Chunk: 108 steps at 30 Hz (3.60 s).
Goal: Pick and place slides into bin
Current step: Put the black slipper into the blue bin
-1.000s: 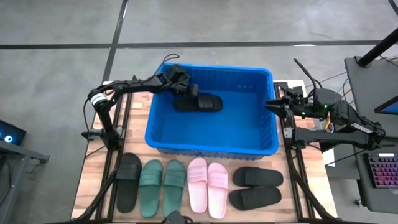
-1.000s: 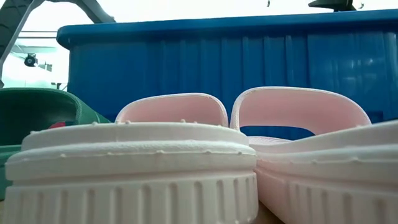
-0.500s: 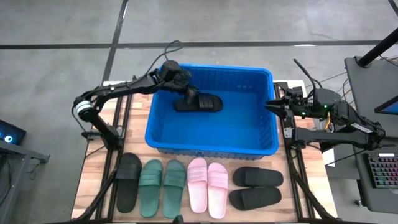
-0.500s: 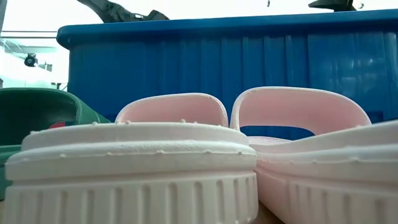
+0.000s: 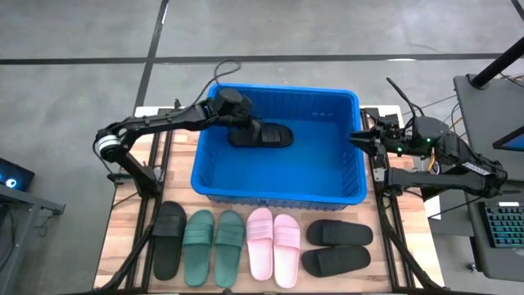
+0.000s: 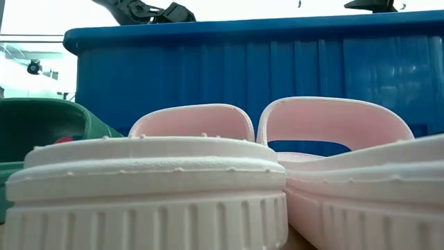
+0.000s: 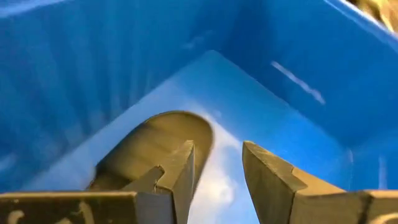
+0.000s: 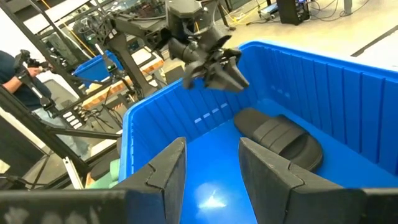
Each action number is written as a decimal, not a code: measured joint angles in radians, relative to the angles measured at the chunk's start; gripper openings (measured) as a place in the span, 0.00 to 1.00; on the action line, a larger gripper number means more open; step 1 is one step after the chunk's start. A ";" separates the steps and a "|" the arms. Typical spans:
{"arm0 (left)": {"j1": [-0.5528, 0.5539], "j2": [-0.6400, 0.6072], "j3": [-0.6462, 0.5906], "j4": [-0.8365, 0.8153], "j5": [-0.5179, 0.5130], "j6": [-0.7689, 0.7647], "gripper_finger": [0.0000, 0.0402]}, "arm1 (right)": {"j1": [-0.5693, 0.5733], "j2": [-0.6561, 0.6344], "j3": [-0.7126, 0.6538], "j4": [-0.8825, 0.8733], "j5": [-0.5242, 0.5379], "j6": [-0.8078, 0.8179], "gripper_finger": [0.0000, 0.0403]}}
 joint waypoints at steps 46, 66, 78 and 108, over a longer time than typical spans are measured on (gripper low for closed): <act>-0.087 0.224 0.061 -0.137 -0.187 -0.453 0.30 | 0.000 0.006 -0.032 0.000 -0.001 -0.005 0.34; -0.089 0.285 0.071 -0.037 -0.155 -0.481 0.29 | 0.000 0.006 -0.032 0.000 -0.001 -0.016 0.34; -0.087 0.285 0.062 -0.031 -0.137 -0.428 0.02 | 0.000 0.006 -0.032 0.000 -0.001 -0.027 0.34; -0.057 0.230 0.080 -0.181 -0.168 -0.285 0.00 | 0.000 0.006 -0.033 0.000 0.000 -0.036 0.34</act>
